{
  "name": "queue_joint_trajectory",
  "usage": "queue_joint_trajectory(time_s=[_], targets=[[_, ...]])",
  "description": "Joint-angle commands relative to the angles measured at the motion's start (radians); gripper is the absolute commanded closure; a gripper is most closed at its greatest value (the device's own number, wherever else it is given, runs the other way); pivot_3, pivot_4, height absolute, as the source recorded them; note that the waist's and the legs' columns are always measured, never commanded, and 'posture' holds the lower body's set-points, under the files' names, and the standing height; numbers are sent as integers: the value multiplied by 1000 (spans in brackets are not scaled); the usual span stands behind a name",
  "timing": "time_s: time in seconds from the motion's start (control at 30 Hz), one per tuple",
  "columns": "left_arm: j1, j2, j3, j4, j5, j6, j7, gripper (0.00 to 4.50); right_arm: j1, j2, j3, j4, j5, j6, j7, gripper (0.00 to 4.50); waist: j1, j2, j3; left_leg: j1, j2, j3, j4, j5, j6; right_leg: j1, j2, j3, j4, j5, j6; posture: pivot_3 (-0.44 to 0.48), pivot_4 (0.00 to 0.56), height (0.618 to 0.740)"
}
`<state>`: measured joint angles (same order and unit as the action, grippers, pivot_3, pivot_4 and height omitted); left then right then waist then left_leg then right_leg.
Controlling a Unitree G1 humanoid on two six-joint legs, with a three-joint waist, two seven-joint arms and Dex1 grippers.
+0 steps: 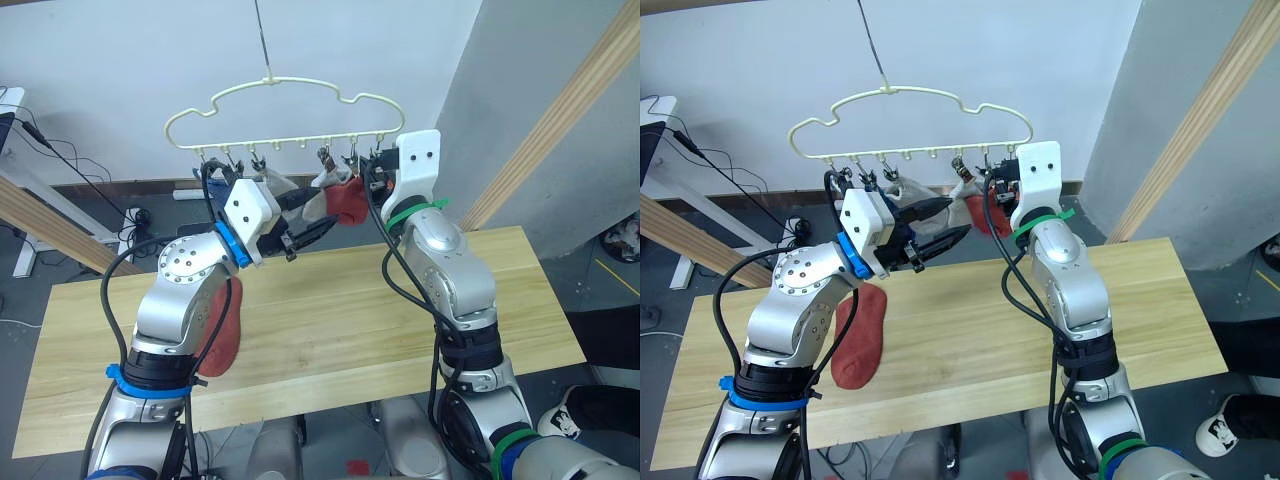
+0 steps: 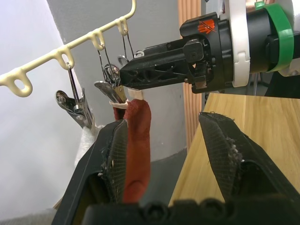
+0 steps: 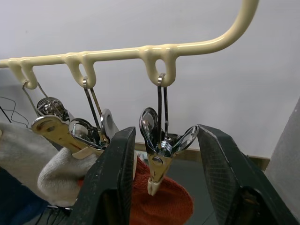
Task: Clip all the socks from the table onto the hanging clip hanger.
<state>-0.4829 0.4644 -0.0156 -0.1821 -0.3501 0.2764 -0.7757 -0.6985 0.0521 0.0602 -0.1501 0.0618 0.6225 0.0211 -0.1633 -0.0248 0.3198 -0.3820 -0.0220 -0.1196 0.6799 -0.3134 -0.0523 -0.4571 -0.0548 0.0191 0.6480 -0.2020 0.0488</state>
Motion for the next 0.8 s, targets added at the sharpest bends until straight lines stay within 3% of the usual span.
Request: queue_joint_trajectory(time_s=[0.03, 0.8], targets=[[3, -4, -2, -19, -1, -17, -1, 1813, -29, 8, 10, -8, 5, -27, 12, 2387, 0, 0, 0, 0, 0, 0, 0, 0, 0, 0, 0, 0, 0, 0, 0, -232, 317, 731], [9, -4, -3, -34, 0, -7, 8, 1813, -56, 12, 28, 55, -3, -85, 29, 2387, 0, 0, 0, 0, 0, 0, 0, 0, 0, 0, 0, 0, 0, 0, 0, -223, 317, 731]])
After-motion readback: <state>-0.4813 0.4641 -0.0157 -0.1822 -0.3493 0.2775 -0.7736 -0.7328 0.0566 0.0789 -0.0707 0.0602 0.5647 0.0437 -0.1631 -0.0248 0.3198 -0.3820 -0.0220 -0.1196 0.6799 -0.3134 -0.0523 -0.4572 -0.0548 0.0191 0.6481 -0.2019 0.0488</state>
